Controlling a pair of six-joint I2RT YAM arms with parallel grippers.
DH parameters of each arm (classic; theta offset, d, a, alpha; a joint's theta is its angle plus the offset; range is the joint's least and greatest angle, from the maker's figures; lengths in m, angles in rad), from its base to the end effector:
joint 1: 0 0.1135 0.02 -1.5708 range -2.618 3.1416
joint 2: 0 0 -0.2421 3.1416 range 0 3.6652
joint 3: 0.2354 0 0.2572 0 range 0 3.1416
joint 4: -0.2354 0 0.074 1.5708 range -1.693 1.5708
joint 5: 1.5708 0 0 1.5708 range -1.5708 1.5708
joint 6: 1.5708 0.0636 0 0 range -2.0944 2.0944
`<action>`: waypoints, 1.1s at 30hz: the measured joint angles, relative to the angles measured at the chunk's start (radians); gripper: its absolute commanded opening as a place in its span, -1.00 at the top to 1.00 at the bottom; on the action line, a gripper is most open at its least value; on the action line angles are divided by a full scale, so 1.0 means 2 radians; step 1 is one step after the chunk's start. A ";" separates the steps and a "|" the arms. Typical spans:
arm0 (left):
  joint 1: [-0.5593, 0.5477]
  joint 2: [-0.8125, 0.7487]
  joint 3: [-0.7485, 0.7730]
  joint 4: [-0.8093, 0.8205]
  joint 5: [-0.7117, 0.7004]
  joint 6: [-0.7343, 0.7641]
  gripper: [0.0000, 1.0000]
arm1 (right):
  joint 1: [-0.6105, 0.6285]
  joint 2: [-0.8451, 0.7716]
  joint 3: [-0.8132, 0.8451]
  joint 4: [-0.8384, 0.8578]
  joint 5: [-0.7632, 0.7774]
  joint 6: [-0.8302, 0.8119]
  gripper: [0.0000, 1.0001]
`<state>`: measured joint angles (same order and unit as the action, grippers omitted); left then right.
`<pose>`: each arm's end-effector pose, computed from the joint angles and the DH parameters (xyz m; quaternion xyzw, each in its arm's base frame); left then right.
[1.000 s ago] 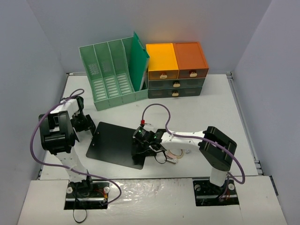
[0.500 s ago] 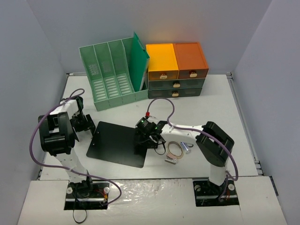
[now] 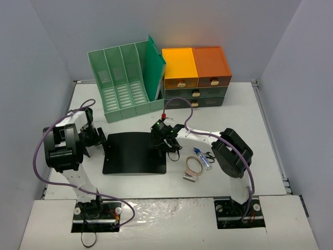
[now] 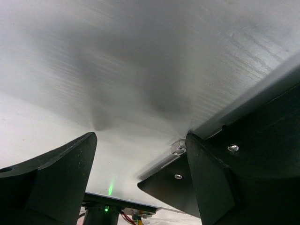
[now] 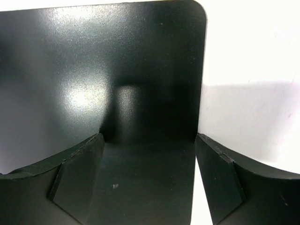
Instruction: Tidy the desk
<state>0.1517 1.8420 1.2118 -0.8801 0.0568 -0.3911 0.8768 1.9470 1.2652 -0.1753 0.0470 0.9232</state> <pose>0.3273 0.0464 0.1106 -0.2670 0.9628 -0.0318 0.0266 0.2780 0.3294 0.1237 0.0299 0.9363 0.2599 0.2343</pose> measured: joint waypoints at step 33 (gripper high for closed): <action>-0.001 -0.004 -0.015 0.024 0.069 0.011 -0.39 | -0.022 0.018 0.019 0.008 0.032 -0.066 -0.49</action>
<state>0.1497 1.8348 1.1826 -0.8311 0.1941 -0.3689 0.8332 1.9823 1.3025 -0.1593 0.1115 0.7922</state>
